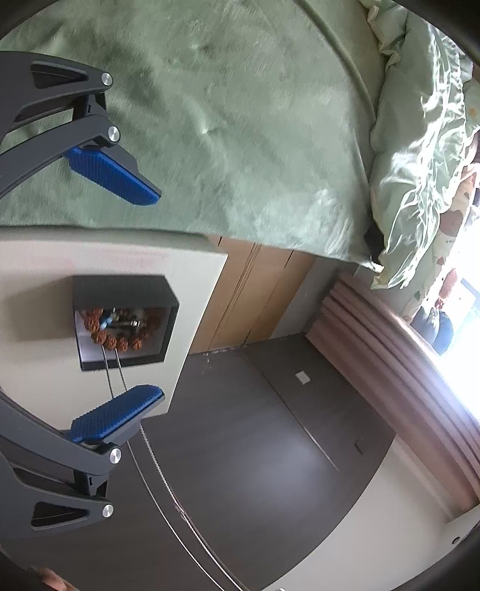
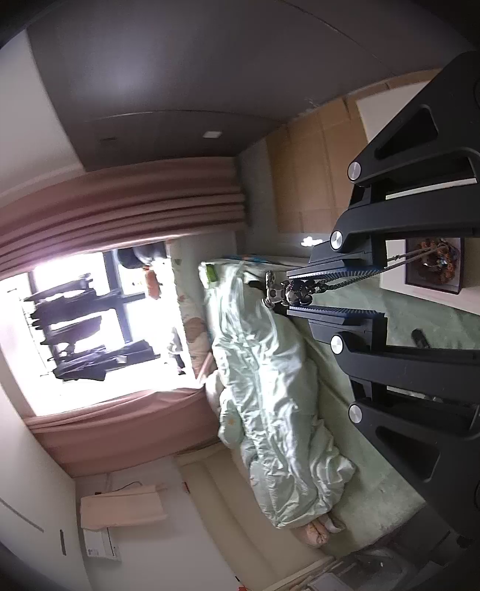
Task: Organize jewelry
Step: 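Carry the silver bead chain necklace into the black box and open the right tool, then reach to the white butterfly brooch and grasp it with the left tool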
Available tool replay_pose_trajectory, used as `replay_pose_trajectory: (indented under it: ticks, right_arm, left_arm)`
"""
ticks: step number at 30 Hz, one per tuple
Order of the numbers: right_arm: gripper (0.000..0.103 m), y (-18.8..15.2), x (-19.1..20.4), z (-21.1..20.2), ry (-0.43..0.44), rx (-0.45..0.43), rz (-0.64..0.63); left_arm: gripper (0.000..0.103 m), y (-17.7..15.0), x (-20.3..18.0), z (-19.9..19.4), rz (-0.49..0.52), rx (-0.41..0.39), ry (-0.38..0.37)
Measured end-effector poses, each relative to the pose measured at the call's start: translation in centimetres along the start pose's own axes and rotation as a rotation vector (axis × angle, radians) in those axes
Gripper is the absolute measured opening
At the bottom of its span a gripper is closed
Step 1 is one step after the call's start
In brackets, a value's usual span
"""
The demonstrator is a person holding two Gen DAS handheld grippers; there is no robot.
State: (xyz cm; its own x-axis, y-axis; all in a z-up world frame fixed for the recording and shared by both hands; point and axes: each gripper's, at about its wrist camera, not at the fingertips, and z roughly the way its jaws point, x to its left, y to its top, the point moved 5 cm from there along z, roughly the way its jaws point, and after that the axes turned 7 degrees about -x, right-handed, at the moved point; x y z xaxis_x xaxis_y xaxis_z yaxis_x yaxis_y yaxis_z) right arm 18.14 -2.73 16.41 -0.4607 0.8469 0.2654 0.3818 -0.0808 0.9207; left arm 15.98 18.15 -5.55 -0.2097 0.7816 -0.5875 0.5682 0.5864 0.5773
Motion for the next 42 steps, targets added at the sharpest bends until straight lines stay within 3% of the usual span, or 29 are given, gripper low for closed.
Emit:
replay_pose_trajectory:
  ticks: [5,8,10,12,19,26,33,42]
  right_arm:
    - [0.015,-4.1,-2.7,2.5,0.027,0.095,0.085]
    - [0.023,-6.5,-3.8,4.1,0.039,0.183,0.099]
    - [0.058,-7.6,-4.7,4.3,0.025,0.206,0.107]
    - [0.068,-8.5,-6.1,3.8,0.020,0.199,0.131]
    - [0.068,-11.8,-11.8,1.7,-0.067,0.227,0.215]
    - [0.068,-15.8,-16.4,0.7,-0.092,0.270,0.315]
    - [0.068,-19.7,-22.0,1.4,-0.156,0.381,0.453]
    - [0.068,-19.4,-27.0,-1.0,-0.182,0.355,0.556]
  left_arm:
    - [0.095,-0.1,0.2,0.3,0.005,-0.005,0.017]
    - [0.095,-0.2,-0.1,0.6,0.009,-0.014,0.025]
    - [0.095,-0.6,-0.4,1.1,0.018,-0.002,0.027]
    - [0.095,-1.0,-0.9,1.5,0.028,0.008,0.029]
    - [0.095,-2.6,-3.8,2.5,0.092,0.030,0.000]
    - [0.094,-5.1,-7.7,4.8,0.154,0.065,-0.038]
    - [0.075,-9.0,-12.1,8.1,0.238,0.158,-0.068]
    - [0.059,-12.8,-17.0,12.2,0.412,0.248,-0.052]
